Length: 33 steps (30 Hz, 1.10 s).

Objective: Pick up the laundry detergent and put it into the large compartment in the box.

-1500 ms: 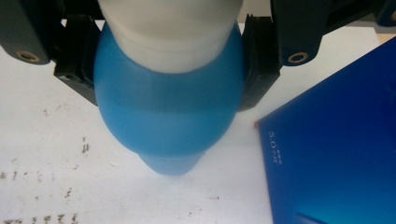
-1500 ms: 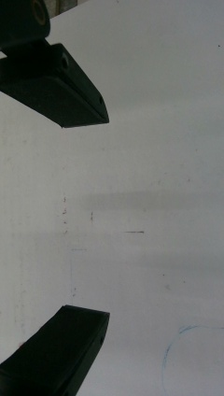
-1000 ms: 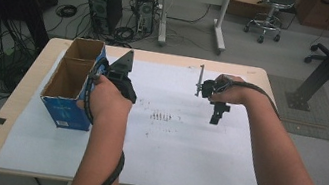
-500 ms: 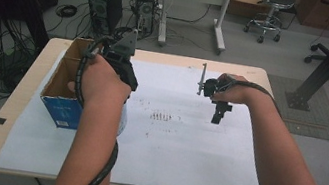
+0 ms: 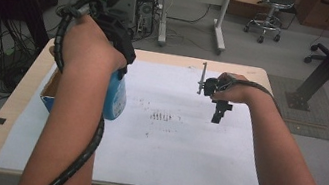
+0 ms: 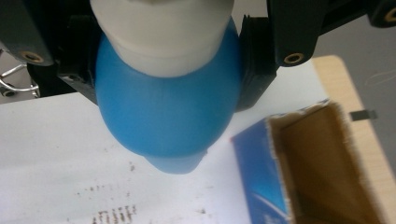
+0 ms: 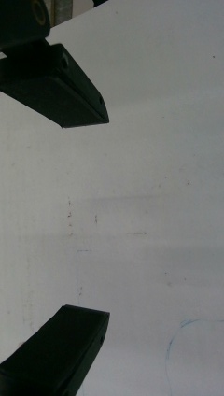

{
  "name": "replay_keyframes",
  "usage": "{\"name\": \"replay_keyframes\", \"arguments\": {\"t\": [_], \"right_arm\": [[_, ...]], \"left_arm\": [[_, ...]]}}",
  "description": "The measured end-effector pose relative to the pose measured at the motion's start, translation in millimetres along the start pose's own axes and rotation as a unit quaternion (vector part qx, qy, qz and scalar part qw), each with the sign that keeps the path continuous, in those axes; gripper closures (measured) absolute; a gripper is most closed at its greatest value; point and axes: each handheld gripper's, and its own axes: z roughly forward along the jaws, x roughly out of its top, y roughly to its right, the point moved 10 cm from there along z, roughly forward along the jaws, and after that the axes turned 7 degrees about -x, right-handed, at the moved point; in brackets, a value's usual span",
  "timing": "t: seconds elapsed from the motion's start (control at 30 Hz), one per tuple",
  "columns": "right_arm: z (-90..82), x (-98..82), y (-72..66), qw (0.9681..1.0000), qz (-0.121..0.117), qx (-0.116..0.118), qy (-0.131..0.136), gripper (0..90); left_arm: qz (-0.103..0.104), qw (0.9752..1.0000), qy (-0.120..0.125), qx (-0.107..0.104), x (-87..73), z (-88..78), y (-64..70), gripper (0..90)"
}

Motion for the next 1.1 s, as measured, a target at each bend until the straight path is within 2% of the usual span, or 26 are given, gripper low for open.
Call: {"name": "replay_keyframes", "arguments": {"t": [0.17, 0.3, 0.53, 0.67, 0.87, 1.1], "right_arm": [[-2.0, 3.0, 0.2, 1.0000, -0.001, 0.000, 0.005, 5.7], [-2.4, 3.3, 2.1, 1.0000, 0.003, 0.001, 0.006, 5.7], [-3.5, 4.5, 3.8, 0.9999, 0.005, 0.000, 0.009, 5.7], [-4.4, 2.5, 5.5, 0.9999, 0.010, 0.001, 0.010, 5.7], [-5.6, 0.9, 5.5, 0.9999, 0.013, 0.000, 0.010, 5.7], [-6.0, 2.9, 2.8, 0.9999, 0.009, -0.002, 0.007, 5.8]], "left_arm": [[-0.018, 0.9998, 0.010, 0.003, 3.3, -21.0, -7.9, 37.8], [-0.025, 0.9995, 0.018, 0.006, 6.1, -37.7, -15.7, 37.8], [-0.045, 0.9982, 0.039, 0.010, 12.8, -66.1, -37.1, 37.8], [-0.056, 0.9968, 0.054, 0.014, 16.1, -82.1, -54.2, 37.8], [-0.074, 0.9950, 0.065, 0.017, 21.0, -89.3, -79.5, 37.8], [-0.093, 0.9932, 0.067, 0.018, 26.1, -74.1, -105.3, 37.8]]}}
